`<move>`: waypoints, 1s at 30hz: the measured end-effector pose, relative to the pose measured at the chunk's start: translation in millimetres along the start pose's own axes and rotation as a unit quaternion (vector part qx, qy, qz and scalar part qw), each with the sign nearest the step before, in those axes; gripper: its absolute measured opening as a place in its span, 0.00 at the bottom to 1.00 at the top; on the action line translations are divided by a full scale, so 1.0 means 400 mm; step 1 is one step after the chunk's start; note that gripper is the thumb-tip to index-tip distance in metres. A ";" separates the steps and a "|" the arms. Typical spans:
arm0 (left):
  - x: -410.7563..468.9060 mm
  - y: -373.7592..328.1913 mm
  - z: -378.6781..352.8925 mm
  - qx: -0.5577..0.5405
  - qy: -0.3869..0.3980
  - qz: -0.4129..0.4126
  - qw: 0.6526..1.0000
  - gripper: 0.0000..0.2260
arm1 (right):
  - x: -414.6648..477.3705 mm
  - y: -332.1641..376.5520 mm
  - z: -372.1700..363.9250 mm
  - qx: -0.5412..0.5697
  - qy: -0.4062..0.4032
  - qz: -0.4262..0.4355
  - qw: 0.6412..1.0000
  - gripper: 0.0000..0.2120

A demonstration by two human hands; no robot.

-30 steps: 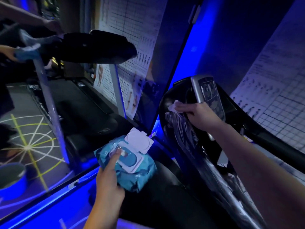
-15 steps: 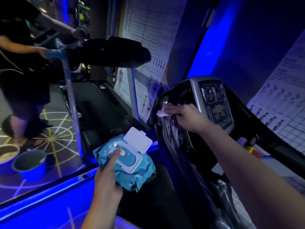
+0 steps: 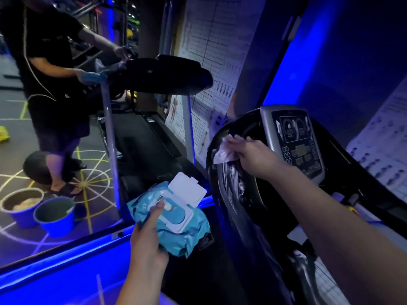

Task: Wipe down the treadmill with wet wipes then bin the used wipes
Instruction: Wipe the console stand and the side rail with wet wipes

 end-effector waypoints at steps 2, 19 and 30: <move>0.031 -0.014 -0.012 0.001 0.000 0.001 1.000 0.18 | -0.007 0.007 0.016 0.018 -0.027 0.005 0.999 0.31; 0.255 -0.073 -0.166 0.031 0.134 0.062 0.988 0.21 | -0.158 0.083 0.024 0.039 -0.150 -0.295 0.943 0.25; 0.245 -0.083 -0.168 0.088 0.174 0.067 0.979 0.19 | -0.221 0.168 -0.056 0.062 -0.128 -0.381 0.914 0.25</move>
Point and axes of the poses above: each hand's wrist, its own x-axis towards the middle knuckle, its own z-axis out of the back of the hand, y = z × x, the point moved 9 cm from there along x, towards the middle knuckle, and after that the axes turned 9 degrees about -z, right-handed, at the moved point
